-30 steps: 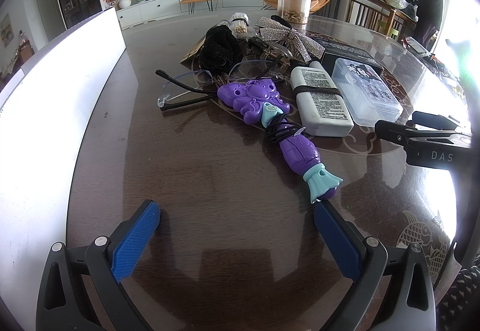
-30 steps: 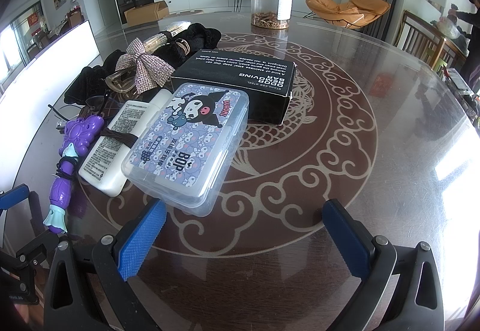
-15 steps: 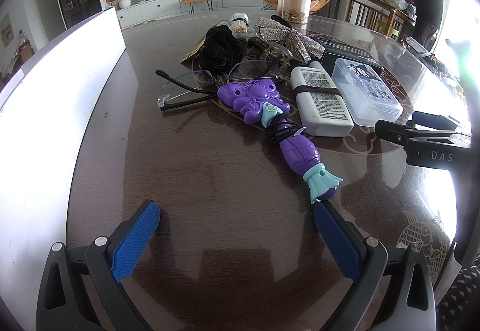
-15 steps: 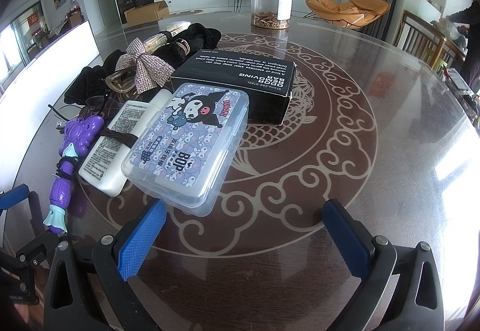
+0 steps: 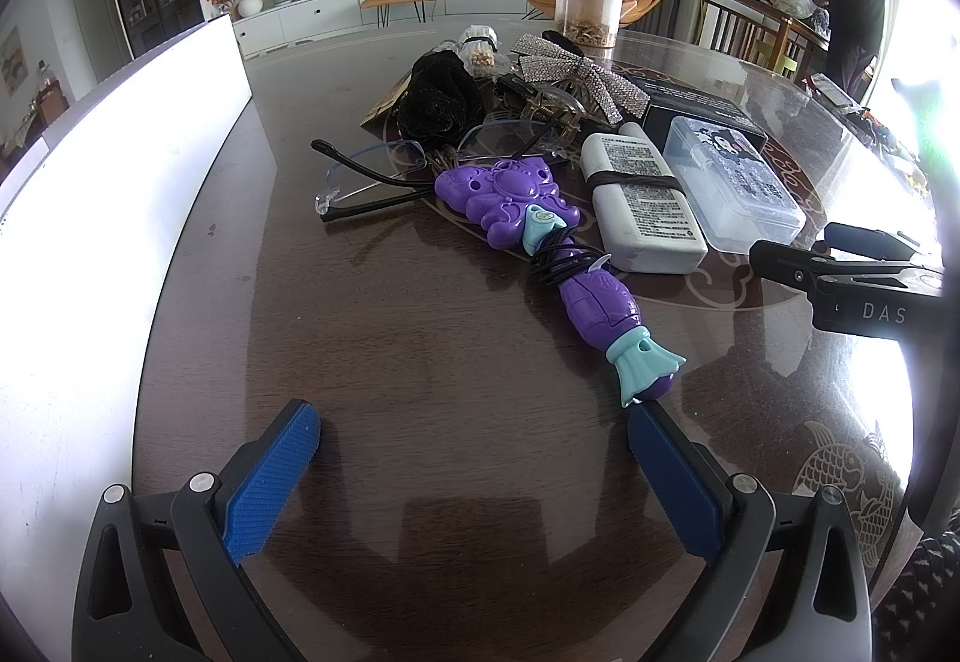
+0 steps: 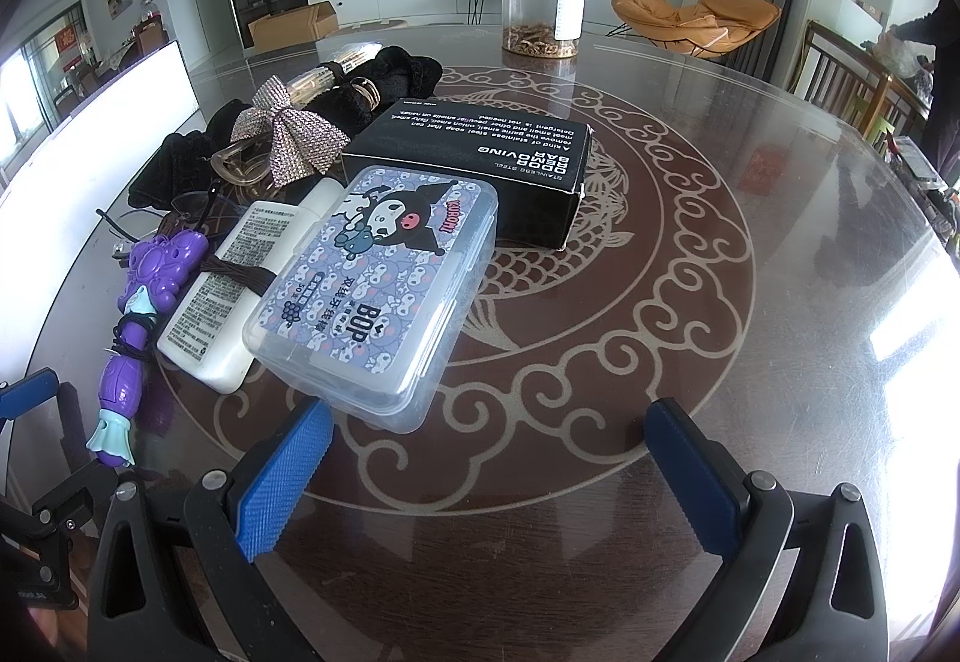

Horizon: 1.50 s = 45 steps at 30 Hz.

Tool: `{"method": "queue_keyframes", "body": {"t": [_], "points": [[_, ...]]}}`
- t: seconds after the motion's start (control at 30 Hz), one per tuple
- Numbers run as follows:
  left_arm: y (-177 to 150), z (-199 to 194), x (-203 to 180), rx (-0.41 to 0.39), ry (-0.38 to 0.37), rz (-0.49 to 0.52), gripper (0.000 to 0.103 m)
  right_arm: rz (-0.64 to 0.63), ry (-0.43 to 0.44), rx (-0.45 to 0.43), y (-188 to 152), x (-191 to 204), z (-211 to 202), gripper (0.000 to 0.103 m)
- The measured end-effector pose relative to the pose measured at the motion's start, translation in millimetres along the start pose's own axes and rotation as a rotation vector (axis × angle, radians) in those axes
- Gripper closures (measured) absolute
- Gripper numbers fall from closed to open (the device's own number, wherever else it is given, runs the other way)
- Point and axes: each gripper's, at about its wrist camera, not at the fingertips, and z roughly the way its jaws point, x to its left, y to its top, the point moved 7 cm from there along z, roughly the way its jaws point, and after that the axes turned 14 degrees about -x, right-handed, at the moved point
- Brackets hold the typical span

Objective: Organize objects

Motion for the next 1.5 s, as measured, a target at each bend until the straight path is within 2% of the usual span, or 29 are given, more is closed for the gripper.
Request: {"method": "queue_keyframes", "body": {"t": [0.2, 0.27, 0.37, 0.47, 0.57, 0.7, 0.77, 0.83, 1.1, 1.27, 1.4, 1.5], "points": [[0, 0, 0, 0.007, 0.004, 0.000, 0.000, 0.000, 0.000, 0.000, 0, 0, 0, 0.000], [-2, -2, -1, 0.038, -0.006, 0.009, 0.000, 0.000, 0.000, 0.000, 1, 1, -1, 0.000], [-4, -9, 0, 0.113, -0.069, 0.001, 0.000, 0.000, 0.000, 0.000, 1, 1, -1, 0.000], [8, -22, 6, 0.096, -0.126, -0.077, 0.000, 0.000, 0.000, 0.000, 0, 0, 0, 0.000], [31, -21, -3, 0.071, -0.148, -0.088, 0.000, 0.000, 0.000, 0.000, 1, 1, -1, 0.000], [55, 15, -26, 0.090, -0.088, -0.054, 0.000, 0.000, 0.000, 0.000, 0, 1, -1, 0.000], [52, 35, -31, 0.121, -0.023, -0.020, 0.000, 0.000, 0.000, 0.000, 0, 1, 0, 0.000], [46, 45, -29, 0.141, 0.012, -0.009, 0.000, 0.000, 0.000, 0.000, 0, 1, 0, 0.000], [38, 46, -8, 0.121, -0.006, 0.009, 0.000, 0.000, 0.000, 0.000, 0, 0, 1, 0.000], [38, 48, -10, 0.061, -0.038, 0.039, 0.000, 0.000, 0.000, 0.000, 0, 0, 1, 0.000], [43, 53, -12, 0.078, -0.045, 0.048, 0.000, 0.000, 0.000, 0.000, 0, 0, 1, 0.000], [46, 58, -14, 0.126, -0.062, 0.069, 0.000, 0.000, 0.000, 0.000, 0, 0, 1, 0.000]]}}
